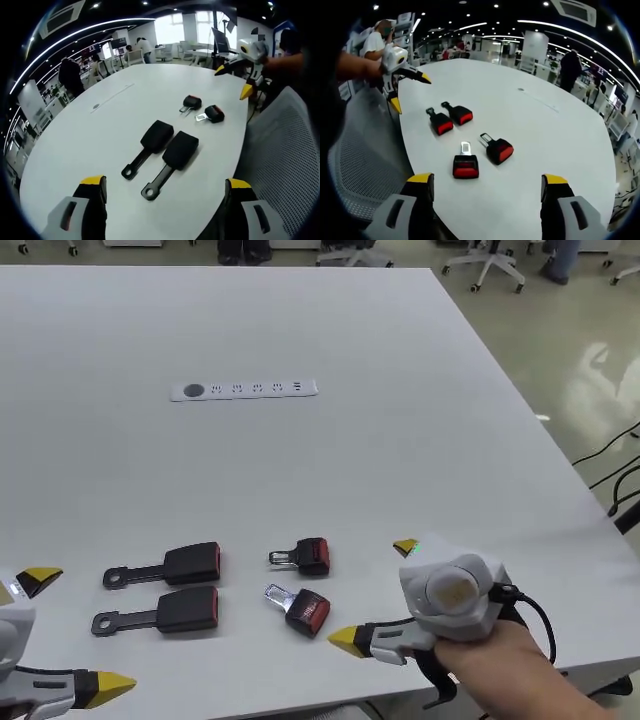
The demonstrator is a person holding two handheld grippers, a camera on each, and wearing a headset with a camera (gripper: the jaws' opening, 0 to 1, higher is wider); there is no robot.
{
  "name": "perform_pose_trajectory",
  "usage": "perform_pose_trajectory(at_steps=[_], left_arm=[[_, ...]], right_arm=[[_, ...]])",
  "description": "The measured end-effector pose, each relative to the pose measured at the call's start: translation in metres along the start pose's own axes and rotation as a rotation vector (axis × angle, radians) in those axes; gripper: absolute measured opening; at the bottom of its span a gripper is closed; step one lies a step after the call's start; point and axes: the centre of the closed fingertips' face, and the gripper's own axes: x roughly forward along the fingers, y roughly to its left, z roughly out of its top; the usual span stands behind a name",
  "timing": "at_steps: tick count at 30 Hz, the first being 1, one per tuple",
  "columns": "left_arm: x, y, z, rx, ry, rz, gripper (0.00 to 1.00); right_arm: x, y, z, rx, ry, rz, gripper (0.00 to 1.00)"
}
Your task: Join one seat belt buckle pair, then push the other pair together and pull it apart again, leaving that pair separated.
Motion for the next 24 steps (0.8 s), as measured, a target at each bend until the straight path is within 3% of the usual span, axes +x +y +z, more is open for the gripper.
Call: perform_pose_trajectory(at_steps=[13,21,24], left_arm=[[0.004,0.003,0.0,0.012,0.012,-0.011,0.96],[0.007,-0.002,0.016,0.021,0.002,-0.04,0.92],[0.015,-0.004,0.013,0.029,0.012,-0.054,0.89]], right_arm=[[0.0,-0.001,0.002,-0.007,-0.01,0.009,0.82],[0.003,-0.001,0.005,-0.011,-0.008,0.029,0.77],[0.006,0.0,0.007,-0.022,-0.009,0.039,0.75]])
